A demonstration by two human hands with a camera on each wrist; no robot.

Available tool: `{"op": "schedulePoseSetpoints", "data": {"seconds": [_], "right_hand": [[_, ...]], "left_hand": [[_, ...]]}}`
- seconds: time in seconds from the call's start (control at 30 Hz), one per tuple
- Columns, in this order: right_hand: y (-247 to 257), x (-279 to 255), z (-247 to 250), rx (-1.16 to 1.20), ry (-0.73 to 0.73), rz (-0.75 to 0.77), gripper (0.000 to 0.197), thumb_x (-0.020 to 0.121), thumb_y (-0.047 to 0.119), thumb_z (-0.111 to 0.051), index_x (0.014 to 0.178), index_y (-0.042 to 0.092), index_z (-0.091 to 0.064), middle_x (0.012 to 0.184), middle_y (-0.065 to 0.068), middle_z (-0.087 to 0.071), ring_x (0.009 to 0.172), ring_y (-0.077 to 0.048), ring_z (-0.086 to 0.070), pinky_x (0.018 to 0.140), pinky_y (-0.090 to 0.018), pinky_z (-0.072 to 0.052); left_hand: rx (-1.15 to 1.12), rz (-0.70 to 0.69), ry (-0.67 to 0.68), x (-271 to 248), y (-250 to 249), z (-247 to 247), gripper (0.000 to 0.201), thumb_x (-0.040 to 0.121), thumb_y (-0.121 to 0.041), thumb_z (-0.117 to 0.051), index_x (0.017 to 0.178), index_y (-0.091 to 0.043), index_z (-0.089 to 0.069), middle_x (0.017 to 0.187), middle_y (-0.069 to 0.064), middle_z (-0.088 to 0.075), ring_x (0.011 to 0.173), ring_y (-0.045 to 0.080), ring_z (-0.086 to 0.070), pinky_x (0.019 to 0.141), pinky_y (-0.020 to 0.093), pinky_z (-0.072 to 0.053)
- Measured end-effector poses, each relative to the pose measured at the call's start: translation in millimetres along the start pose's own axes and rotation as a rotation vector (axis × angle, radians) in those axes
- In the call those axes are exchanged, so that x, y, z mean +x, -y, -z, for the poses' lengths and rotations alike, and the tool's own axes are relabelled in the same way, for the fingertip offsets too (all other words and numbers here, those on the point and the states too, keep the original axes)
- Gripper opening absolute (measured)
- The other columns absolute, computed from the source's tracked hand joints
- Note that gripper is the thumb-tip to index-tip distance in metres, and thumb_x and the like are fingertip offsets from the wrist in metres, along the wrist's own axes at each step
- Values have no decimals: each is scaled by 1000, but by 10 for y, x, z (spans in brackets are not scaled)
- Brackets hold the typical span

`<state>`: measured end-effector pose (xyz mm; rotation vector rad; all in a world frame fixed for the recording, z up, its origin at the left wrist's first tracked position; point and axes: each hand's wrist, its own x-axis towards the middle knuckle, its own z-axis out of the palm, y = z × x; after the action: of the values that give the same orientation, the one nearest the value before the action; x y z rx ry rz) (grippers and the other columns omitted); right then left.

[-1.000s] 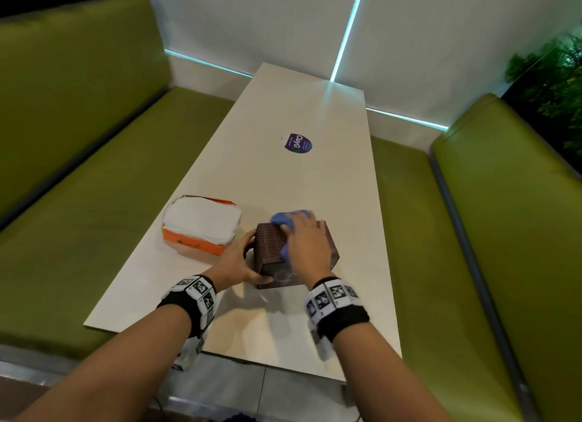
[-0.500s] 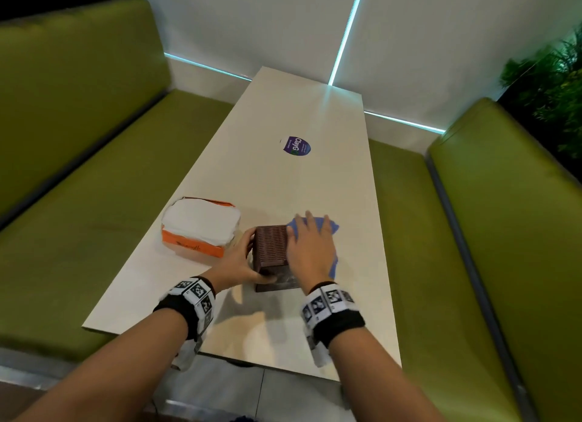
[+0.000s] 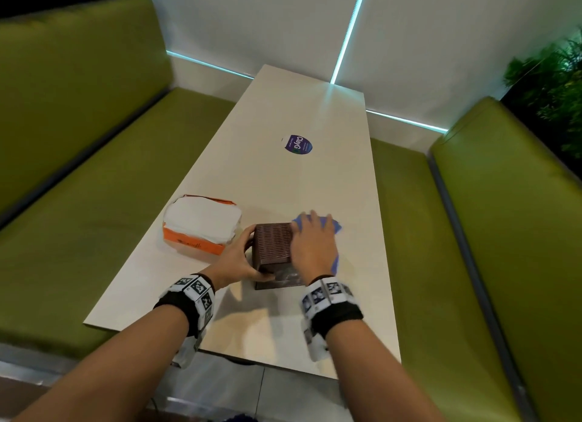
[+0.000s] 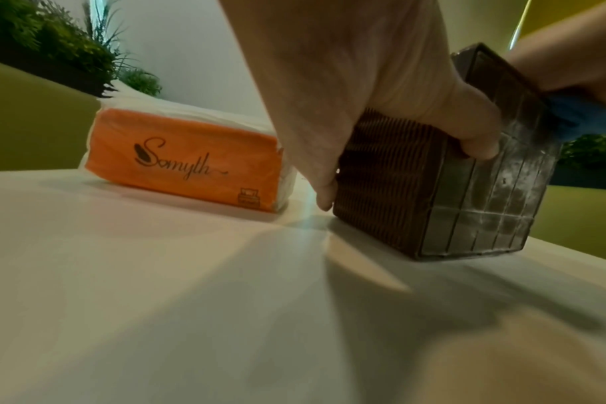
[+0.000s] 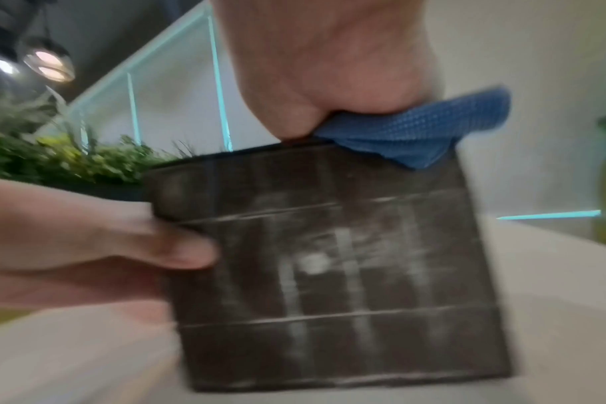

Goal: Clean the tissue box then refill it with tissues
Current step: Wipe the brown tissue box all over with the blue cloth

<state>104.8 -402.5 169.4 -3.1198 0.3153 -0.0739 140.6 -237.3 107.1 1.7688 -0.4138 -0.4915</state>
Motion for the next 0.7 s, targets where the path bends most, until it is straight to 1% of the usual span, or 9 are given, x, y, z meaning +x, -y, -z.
{"op": "schedulePoseSetpoints", "data": {"seconds": [0.07,0.17,0.27,0.37,0.43,0.5,0.57,0.6,0.7], "right_hand": [[378,-108,-12,-34,-29,162,45,101,28,-29,142,18,-43,157,-6,-29,148,-28,-14,119,-52,-9],[525,-134,-115,57,1,265,51,103,32,-28,151,14,-28,160,-6,-24,150,-27,-11,122,-44,-8],[121,-56,-5,172,-25,198,41,101,23,-33,141,19,-45,151,-6,-40,142,-31,-28,119,-43,-20],[-215,35,25,224,-108,-33,34,98,13,-32,119,18,-58,132,-4,-52,128,-26,-40,110,-41,-33],[-54,22,-12,73,-72,-72,39,101,19,-26,128,13,-53,143,-7,-45,137,-26,-32,116,-44,-24],[285,-40,-72,-73,-42,65,45,101,24,-27,141,12,-43,153,-10,-35,145,-28,-20,119,-48,-13],[575,-149,-117,-18,-27,192,52,102,26,-30,150,10,-26,160,-10,-21,150,-29,-9,122,-45,-6],[627,-171,-121,39,-10,211,54,102,26,-31,152,10,-22,161,-9,-18,150,-29,-6,123,-43,-4],[367,-85,-86,164,-47,208,45,101,26,-34,145,16,-39,154,-4,-37,144,-29,-25,121,-41,-15]], "left_hand": [[40,-4,-5,-1,6,9,116,42,-20,-92,141,-27,-32,136,-6,-51,127,9,-48,106,30,-40],[83,-8,-43,1,18,14,110,50,-9,-91,142,-22,-32,134,-9,-48,126,12,-47,102,26,-38],[49,-12,-26,4,17,10,111,48,-13,-94,140,-28,-34,133,-5,-53,125,8,-50,107,29,-40],[22,-1,-20,-3,27,10,114,45,-17,-95,140,-33,-33,134,-6,-54,127,6,-49,109,32,-41],[19,-2,-13,-2,24,14,112,46,-14,-95,138,-32,-33,133,-6,-54,127,6,-49,108,30,-40],[32,-4,-23,11,43,8,106,49,-7,-93,134,-33,-35,127,-11,-55,124,6,-50,105,23,-42],[61,4,-65,4,44,8,89,51,-11,-89,123,-34,-43,115,-22,-51,118,8,-49,92,7,-41],[62,5,-86,-2,41,7,81,49,-15,-87,116,-35,-45,111,-23,-50,116,11,-49,88,4,-40],[37,8,-40,-28,5,0,105,42,-21,-91,134,-26,-41,127,-8,-56,122,11,-50,104,28,-44]]}}
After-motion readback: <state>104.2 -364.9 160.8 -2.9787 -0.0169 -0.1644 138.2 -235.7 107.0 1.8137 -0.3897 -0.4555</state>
